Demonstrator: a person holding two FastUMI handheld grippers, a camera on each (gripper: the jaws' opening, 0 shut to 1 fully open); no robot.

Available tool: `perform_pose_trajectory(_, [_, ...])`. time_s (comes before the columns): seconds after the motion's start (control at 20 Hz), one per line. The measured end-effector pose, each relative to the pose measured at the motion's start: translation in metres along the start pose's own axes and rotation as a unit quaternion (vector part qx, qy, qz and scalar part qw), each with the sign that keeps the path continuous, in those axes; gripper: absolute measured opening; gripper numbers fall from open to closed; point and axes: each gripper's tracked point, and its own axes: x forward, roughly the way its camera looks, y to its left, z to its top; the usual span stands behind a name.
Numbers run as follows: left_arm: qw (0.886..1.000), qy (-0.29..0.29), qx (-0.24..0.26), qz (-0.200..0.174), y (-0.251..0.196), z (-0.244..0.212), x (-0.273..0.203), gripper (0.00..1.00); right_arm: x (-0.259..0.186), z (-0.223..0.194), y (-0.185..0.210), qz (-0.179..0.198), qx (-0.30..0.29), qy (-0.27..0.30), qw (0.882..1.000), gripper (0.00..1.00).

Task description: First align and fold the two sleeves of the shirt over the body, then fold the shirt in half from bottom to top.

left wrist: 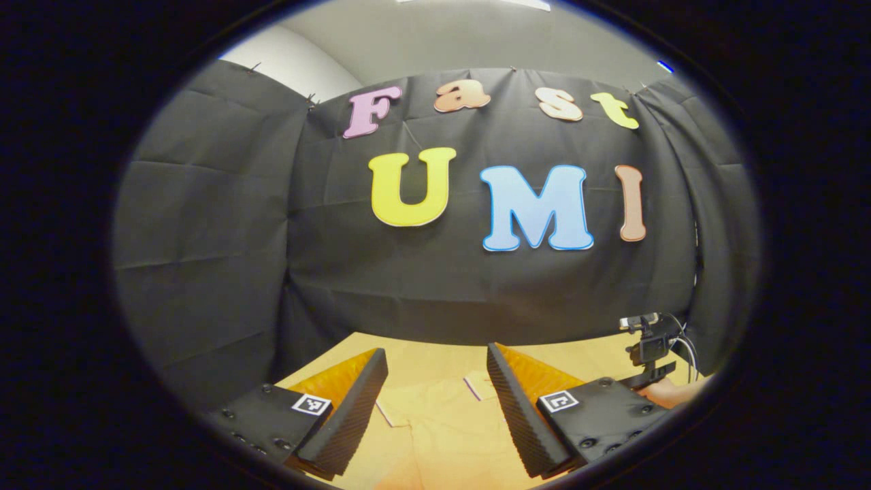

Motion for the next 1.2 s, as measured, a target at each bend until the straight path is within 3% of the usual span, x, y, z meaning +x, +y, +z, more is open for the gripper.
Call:
perform_pose_trajectory(0.1, [1.000,0.006,-0.010,-0.005,0.002,-0.004,0.001,0.95,0.002,0.001,-0.002,-0.001,0.003,0.003,1.000,0.98])
perform_pose_trajectory(0.2, [1.000,0.011,-0.014,-0.004,0.007,-0.009,0.003,0.95,0.001,-0.001,0.000,-0.002,0.009,0.006,1.000,0.76])
perform_pose_trajectory(0.25, [1.000,0.011,-0.016,-0.005,0.009,-0.009,0.004,0.95,0.000,-0.001,-0.003,-0.002,0.012,0.010,1.000,0.72])
perform_pose_trajectory(0.35, [1.000,0.010,-0.014,-0.006,0.011,-0.010,0.003,0.95,-0.002,0.000,-0.004,0.002,0.022,0.015,1.000,0.45])
perform_pose_trajectory(0.4, [1.000,0.009,-0.010,-0.005,0.012,-0.011,0.003,0.95,-0.004,0.000,-0.002,0.010,0.022,0.015,1.000,0.42])
perform_pose_trajectory(0.5, [1.000,0.009,-0.004,-0.005,0.016,-0.013,0.001,0.95,0.001,0.000,0.005,0.010,0.025,0.015,1.000,0.12])
perform_pose_trajectory(0.55, [1.000,0.010,-0.005,-0.005,0.018,-0.013,0.000,0.95,-0.002,0.000,0.002,-0.003,0.018,0.011,1.000,0.12])
perform_pose_trajectory(0.6, [1.000,0.011,-0.006,-0.005,0.020,-0.015,-0.001,0.95,-0.004,0.005,0.003,-0.004,0.011,0.001,1.000,0.02])
perform_pose_trajectory(0.95, [1.000,0.016,-0.014,-0.001,0.040,-0.021,-0.009,0.95,-0.035,0.037,0.033,0.000,-0.044,-0.064,0.997,0.02])
perform_pose_trajectory(1.2, [1.000,0.017,-0.021,0.002,0.051,-0.023,-0.016,0.95,-0.046,0.039,0.062,0.011,-0.090,-0.076,0.993,0.01])
